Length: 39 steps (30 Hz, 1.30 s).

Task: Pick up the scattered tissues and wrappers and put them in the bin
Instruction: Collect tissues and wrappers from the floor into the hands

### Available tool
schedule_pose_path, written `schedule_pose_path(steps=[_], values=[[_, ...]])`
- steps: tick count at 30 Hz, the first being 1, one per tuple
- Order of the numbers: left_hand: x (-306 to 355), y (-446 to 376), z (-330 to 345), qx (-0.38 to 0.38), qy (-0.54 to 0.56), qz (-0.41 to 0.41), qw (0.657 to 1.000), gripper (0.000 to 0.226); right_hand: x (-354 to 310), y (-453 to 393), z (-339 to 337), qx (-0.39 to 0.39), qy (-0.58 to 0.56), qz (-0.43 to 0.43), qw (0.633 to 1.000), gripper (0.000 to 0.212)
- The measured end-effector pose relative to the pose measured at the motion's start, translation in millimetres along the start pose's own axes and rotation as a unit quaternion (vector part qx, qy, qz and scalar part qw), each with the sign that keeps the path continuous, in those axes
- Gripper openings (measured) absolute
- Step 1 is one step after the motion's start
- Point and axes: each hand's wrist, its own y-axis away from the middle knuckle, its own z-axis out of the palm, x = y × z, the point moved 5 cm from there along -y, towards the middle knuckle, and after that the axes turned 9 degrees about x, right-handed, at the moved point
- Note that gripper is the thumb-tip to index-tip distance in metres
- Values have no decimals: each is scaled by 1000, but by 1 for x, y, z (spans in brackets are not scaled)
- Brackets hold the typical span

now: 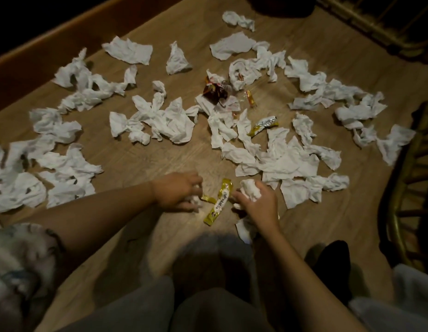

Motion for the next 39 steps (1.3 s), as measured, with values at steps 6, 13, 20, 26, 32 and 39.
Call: schedule_pose_path(steps=[6,13,20,26,32,39], values=[[-38,4,-29,237,64,-322,914,17,16,15,-23,170,45,-35,984,30],[-27,-21,-35,287,133,-361,877,43,60,55,-28,160,258,19,953,84],[18,-46,15,49,153,-212,964,71,87,60,-9,160,346,-58,922,64],[29,-35,28,39,148,-167,974,45,63,45,7,103,153,-140,973,34],[-7,-23,9,82,226,-343,908,37,-20,-11,34,133,42,-137,981,27],[-50,-22,-97,331,242,-527,744,14,-160,-88,57,28,-37,-165,985,18]])
